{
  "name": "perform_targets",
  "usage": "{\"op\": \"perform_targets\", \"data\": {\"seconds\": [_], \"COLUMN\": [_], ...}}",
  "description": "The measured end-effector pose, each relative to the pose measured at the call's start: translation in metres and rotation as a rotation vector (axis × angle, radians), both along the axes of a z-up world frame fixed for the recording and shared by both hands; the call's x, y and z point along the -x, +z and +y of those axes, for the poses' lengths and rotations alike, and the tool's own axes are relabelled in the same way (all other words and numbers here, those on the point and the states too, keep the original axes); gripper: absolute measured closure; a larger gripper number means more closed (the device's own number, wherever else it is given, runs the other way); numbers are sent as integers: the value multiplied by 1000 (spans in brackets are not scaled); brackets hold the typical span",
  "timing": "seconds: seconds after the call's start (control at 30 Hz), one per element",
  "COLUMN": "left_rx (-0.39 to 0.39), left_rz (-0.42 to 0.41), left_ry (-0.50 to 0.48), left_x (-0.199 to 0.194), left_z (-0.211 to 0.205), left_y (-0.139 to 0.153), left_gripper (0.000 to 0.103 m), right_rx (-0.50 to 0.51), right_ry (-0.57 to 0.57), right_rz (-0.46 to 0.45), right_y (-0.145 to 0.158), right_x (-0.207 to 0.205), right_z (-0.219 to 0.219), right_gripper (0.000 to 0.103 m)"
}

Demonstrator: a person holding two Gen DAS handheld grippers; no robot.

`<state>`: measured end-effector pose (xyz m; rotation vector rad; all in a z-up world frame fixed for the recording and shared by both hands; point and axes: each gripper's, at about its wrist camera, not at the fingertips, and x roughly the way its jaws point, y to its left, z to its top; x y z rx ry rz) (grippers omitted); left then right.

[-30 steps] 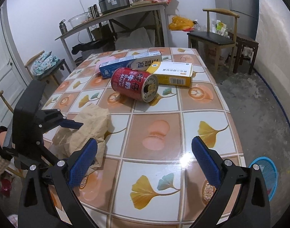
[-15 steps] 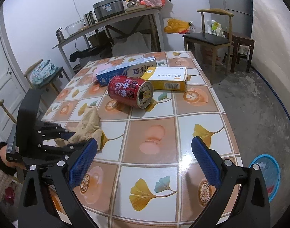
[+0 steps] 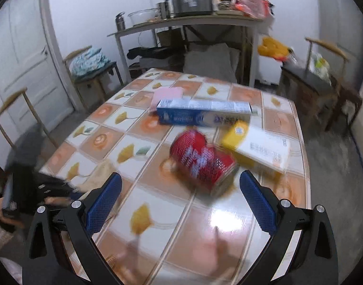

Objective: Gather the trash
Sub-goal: 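Grasp the red milk drink can with the right gripper while the left holds the paper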

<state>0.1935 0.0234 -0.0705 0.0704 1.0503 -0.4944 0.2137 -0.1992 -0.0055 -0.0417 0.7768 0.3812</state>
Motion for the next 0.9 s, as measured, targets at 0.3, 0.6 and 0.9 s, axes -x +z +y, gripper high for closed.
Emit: {"op": "perform_targets", "data": {"seconds": [0.3, 0.6, 0.9], "left_rx": [21, 25, 39], "left_rz": [-8, -14, -8], "left_ry": [26, 18, 19], "left_x": [6, 6, 5], "left_z": [6, 7, 9], "left_y": [-3, -2, -2], "left_gripper": [94, 94, 94], "right_rx": [165, 332, 221], "right_ry": [78, 118, 48], "right_rz": [100, 126, 244], "right_y": [-34, -49, -45], "right_x": [-72, -68, -31], "right_z": [20, 32, 16], "right_gripper": [23, 34, 36]}}
